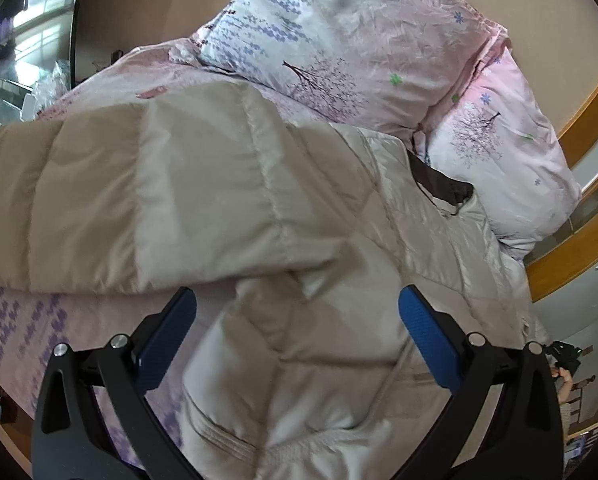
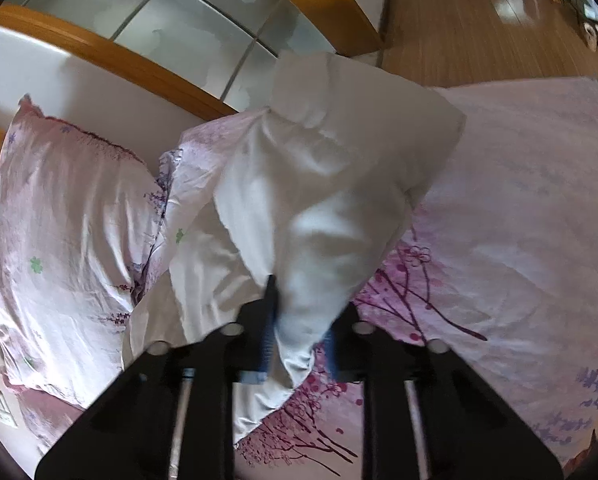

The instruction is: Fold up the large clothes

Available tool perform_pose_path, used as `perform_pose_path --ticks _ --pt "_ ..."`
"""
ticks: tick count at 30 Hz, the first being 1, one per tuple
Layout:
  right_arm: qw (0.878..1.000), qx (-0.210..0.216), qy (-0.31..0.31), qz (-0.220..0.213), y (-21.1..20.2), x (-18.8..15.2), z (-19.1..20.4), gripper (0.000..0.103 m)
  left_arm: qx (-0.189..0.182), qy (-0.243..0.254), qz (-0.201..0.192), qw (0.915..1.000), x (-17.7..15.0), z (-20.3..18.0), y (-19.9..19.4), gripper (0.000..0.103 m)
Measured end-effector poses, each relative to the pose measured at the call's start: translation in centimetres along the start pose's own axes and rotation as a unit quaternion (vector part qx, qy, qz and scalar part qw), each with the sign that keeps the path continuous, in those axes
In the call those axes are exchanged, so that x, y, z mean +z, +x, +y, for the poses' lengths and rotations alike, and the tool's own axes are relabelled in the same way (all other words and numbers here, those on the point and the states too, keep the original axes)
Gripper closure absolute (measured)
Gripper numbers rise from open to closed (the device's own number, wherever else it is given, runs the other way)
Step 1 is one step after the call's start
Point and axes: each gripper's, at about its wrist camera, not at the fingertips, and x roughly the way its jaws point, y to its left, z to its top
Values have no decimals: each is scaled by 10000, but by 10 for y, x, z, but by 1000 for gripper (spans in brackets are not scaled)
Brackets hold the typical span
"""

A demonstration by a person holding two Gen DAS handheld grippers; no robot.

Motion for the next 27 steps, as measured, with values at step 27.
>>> perform_pose_path --ticks 27 --pt "8652 2205 -4435 -785 -118 -222 301 96 -218 -523 -726 9957 7 69 -35 2"
